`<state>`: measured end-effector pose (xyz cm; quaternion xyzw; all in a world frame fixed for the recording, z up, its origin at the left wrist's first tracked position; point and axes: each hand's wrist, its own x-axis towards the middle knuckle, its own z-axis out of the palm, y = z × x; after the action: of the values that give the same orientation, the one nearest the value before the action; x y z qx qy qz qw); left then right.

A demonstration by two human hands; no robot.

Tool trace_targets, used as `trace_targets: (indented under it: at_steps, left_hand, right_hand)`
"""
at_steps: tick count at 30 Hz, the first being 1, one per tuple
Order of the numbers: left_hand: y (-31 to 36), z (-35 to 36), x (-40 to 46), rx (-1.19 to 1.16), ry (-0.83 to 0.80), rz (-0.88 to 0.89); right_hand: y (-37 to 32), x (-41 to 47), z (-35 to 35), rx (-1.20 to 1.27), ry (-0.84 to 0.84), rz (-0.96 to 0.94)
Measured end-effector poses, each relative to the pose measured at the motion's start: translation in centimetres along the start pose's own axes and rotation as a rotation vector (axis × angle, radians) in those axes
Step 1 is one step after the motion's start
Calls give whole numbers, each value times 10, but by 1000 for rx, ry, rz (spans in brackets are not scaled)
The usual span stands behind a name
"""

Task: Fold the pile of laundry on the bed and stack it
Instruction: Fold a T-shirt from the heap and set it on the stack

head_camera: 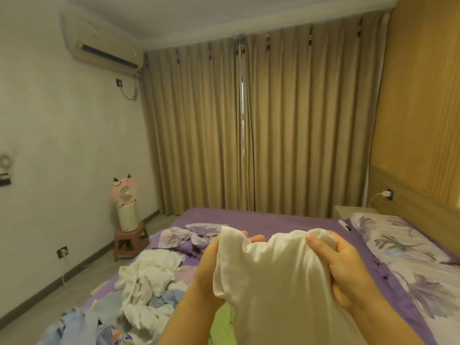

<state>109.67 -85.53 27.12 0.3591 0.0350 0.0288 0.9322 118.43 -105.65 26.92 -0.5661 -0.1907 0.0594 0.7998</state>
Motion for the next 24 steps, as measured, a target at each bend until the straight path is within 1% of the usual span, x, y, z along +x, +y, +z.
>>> trace_targets:
  at_steps: [1,3,5,7,9,11,13,15,17,19,20,21,22,24]
  left_hand:
    - [7,-4,-4,21,-21,18]
    - [21,-11,-10,128,-58,117]
    - [32,-9,-14,342,-85,221]
    - [32,-1,-15,649,-93,326]
    - [21,10,-13,908,-162,396]
    - [7,19,-7,1046,-238,417]
    - [-2,28,-2,1140,-237,442]
    - [-4,35,3,1226,-175,423]
    - [-3,37,10,1302,-151,404]
    - [1,38,14,1288,-165,385]
    - [4,38,16,1259,-156,375]
    - [6,37,18,1219,-128,367]
    - [7,37,20,1169,-85,356]
    - [6,35,23,1063,31,311]
  right_hand:
    - [-1,0,3,-19,0,-7]
    - [-5,-1,10,-68,-30,-19]
    - [-8,-5,19,-128,-85,-38]
    - [-11,-12,31,-195,-147,-80]
    - [-14,-17,43,-248,-223,-89]
    - [-18,-20,49,-257,-286,-73]
    - [-22,-20,50,-251,-268,-75]
    - [-24,-20,44,-205,-212,-58]
    - [-24,-22,36,-121,-188,-16]
    - [-21,-26,27,-58,-166,38]
    - [-20,-28,25,-70,-148,59]
    - [-17,-30,23,-143,-117,54]
    - [-14,-31,20,-282,-67,12]
    - [-11,-31,18,-595,70,-130]
